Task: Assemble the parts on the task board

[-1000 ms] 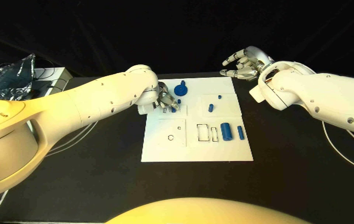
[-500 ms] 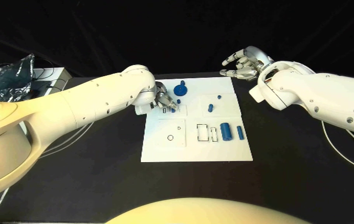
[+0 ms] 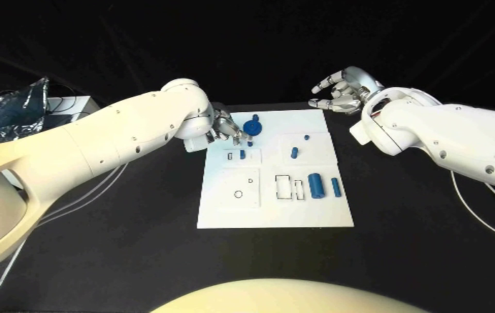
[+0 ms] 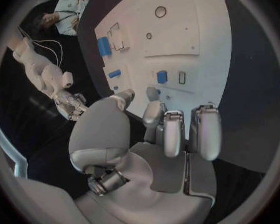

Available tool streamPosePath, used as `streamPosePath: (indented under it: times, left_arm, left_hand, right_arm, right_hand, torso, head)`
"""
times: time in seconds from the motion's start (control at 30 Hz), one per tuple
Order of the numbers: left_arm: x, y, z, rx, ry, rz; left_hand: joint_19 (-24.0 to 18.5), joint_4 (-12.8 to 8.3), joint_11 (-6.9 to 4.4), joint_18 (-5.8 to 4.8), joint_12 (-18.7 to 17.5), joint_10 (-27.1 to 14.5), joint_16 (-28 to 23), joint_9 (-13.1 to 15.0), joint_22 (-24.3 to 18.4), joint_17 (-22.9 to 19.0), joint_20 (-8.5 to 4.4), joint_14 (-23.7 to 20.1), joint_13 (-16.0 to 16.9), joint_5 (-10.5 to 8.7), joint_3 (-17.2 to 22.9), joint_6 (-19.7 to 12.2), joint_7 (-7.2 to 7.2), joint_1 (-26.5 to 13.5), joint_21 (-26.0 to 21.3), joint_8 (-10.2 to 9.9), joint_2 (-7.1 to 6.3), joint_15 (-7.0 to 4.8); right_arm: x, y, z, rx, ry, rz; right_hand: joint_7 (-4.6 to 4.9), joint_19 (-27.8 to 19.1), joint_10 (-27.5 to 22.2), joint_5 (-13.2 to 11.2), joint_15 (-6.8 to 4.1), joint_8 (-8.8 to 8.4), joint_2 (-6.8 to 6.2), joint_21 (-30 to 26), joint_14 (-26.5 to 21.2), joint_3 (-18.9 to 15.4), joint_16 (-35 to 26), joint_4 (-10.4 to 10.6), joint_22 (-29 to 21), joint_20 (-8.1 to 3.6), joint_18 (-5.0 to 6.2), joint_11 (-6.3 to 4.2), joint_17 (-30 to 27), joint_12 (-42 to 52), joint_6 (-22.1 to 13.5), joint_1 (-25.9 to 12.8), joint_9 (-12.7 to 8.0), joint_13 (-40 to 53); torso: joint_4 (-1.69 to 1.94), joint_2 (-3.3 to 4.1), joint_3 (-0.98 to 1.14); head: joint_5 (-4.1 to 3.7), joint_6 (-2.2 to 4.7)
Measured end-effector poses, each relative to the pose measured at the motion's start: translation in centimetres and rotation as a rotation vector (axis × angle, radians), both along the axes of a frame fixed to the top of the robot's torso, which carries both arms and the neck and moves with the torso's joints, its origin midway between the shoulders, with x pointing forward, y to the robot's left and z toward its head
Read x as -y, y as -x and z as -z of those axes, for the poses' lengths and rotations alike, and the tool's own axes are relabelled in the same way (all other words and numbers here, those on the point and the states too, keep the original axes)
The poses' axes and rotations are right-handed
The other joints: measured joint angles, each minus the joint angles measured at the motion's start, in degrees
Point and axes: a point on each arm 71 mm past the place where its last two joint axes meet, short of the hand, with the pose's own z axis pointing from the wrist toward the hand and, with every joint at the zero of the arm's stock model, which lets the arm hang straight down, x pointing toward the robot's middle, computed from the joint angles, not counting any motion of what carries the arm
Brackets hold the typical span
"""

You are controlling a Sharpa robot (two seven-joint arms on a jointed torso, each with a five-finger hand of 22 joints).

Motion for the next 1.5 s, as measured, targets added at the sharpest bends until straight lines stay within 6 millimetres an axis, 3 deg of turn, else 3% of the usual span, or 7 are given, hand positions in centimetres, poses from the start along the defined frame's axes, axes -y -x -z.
streamPosePath:
  times: [0.1, 0.13, 0.23, 0.37, 0.7, 1.23, 1.5]
  left_arm:
    - [-0.3, -0.2, -0.5, 0.007, 0.009, -0.007]
    - [-0.4, -0.3, -0.6, 0.008, 0.011, -0.012]
    - [-1.2, -0.7, -0.6, 0.009, 0.009, -0.036]
    - [-2.8, -1.7, -0.6, 0.009, 0.0, -0.083]
    - [-4.3, -4.1, -1.8, 0.045, 0.005, -0.157]
    - [-3.7, -5.9, -1.8, 0.072, -0.011, -0.184]
    - [-4.2, -6.2, -1.5, 0.078, -0.028, -0.196]
  left_hand:
    - [-0.41, -0.03, 0.54, 0.0, -1.41, -1.29, -0.1, -0.52, 0.0, 0.0, 0.02, 0.0, -1.87, 0.0, -0.65, -1.44, 0.61, 0.51, -0.28, -1.46, 0.51, 0.0]
    - [-1.09, 0.06, 0.88, 0.0, -3.17, -2.91, -0.37, -1.09, -0.11, 0.0, 0.23, -0.11, -4.16, 0.0, -1.01, -2.31, 1.02, 1.11, -0.92, -2.42, 0.74, 0.19]
    - [-2.16, 0.09, 2.12, 0.0, -6.62, -6.04, -0.66, -3.52, -1.11, 0.0, 1.15, -0.15, -8.62, 0.28, -1.3, -4.38, 2.52, 2.44, -2.06, -5.8, 1.99, 1.52]
    - [-2.35, -0.06, 2.37, 0.0, -6.58, -6.39, -0.66, -4.9, -1.38, 0.0, 1.34, -0.11, -8.64, 0.38, -1.45, -4.59, 2.74, 3.32, -2.06, -7.1, 2.86, 1.55]
    - [-2.87, 0.07, 3.58, 0.01, -9.58, -9.45, -0.89, -7.11, -2.3, 0.0, 1.86, -0.1, -13.3, 0.38, -2.1, -6.25, 3.98, 4.39, -2.72, -9.96, 2.44, 2.37]
    - [-2.63, 0.01, 3.58, 0.0, -9.29, -9.45, -0.89, -7.61, -1.82, 0.0, 2.1, -0.1, -12.57, 0.38, -2.16, -6.33, 4.07, 4.61, -2.73, -10.18, 2.66, 2.36]
    - [-2.43, 0.01, 3.59, 0.0, -8.86, -9.41, -0.89, -7.76, -1.45, 0.0, 2.3, -0.1, -12.29, 0.67, -2.16, -6.33, 4.06, 4.85, -2.72, -10.18, 2.89, 2.36]
  right_arm:
    - [0.1, 0.0, 0.0, 0.0, 0.0, 0.002]
    - [0.1, 0.0, 0.0, 0.0, 0.001, 0.002]
    - [0.2, 0.0, 0.0, 0.0, 0.001, 0.003]
    - [0.3, 0.0, 0.0, 0.0, 0.001, 0.005]
    - [0.5, 0.2, -0.2, 0.004, -0.003, 0.006]
    - [0.2, 0.4, -1.0, 0.024, -0.012, -0.003]
    - [0.4, 0.3, -1.5, 0.038, -0.011, -0.002]
  right_hand:
    - [0.0, 0.0, 0.0, 0.0, 0.0, 0.0, 0.0, 0.0, 0.0, 0.0, 0.0, 0.0, 0.0, 0.0, 0.0, 0.0, 0.0, 0.0, 0.0, 0.0, 0.0, 0.0]
    - [0.0, 0.0, 0.0, 0.0, 0.0, 0.0, 0.0, 0.0, 0.0, 0.0, 0.0, 0.0, 0.0, 0.0, 0.0, 0.0, 0.0, 0.0, 0.0, 0.0, 0.0, 0.0]
    - [0.0, 0.0, 0.0, 0.0, 0.0, 0.0, 0.0, 0.0, 0.0, 0.0, 0.0, 0.0, 0.0, 0.0, 0.0, 0.0, 0.0, 0.0, 0.0, 0.0, 0.0, -0.01]
    - [0.0, 0.0, 0.0, 0.0, 0.0, 0.0, 0.0, 0.0, 0.0, 0.0, 0.0, 0.0, 0.0, 0.0, 0.0, 0.0, 0.0, 0.0, 0.0, 0.0, 0.0, -0.01]
    - [0.0, 0.0, 0.0, 0.0, 0.0, 0.0, 0.0, 0.0, 0.0, 0.0, 0.0, 0.0, -0.01, 0.0, 0.0, 0.0, 0.0, 0.01, 0.0, 0.0, 0.0, -0.01]
    - [-0.22, 0.0, 0.0, 0.0, 0.0, 0.44, 0.0, 0.0, 0.0, 0.16, -0.22, 0.16, 0.04, 0.0, 0.0, 0.0, 0.0, 0.01, -0.21, 0.0, 0.0, 0.02]
    - [-0.22, 0.0, 0.0, 0.0, 0.0, 0.44, 0.0, 0.0, 0.0, 0.16, -0.22, 0.16, 0.03, 0.0, 0.0, 0.0, 0.0, 0.01, -0.2, 0.0, 0.0, 0.02]
  torso:
    - [-0.02, 0.03, 0.0]
    - [-0.01, 0.04, 0.0]
    - [-0.04, 0.07, 0.02]
    - [-0.08, 0.18, 0.04]
    - [-0.48, 0.86, -0.14]
    - [-1.02, 2.46, -0.57]
    - [-1.25, 3.09, -0.6]
  head:
    - [0.01, 0.12]
    - [0.01, 0.18]
    - [0.01, 0.31]
    - [-0.02, 0.58]
    - [0.35, 1.46]
    - [0.69, 2.76]
    - [0.78, 2.88]
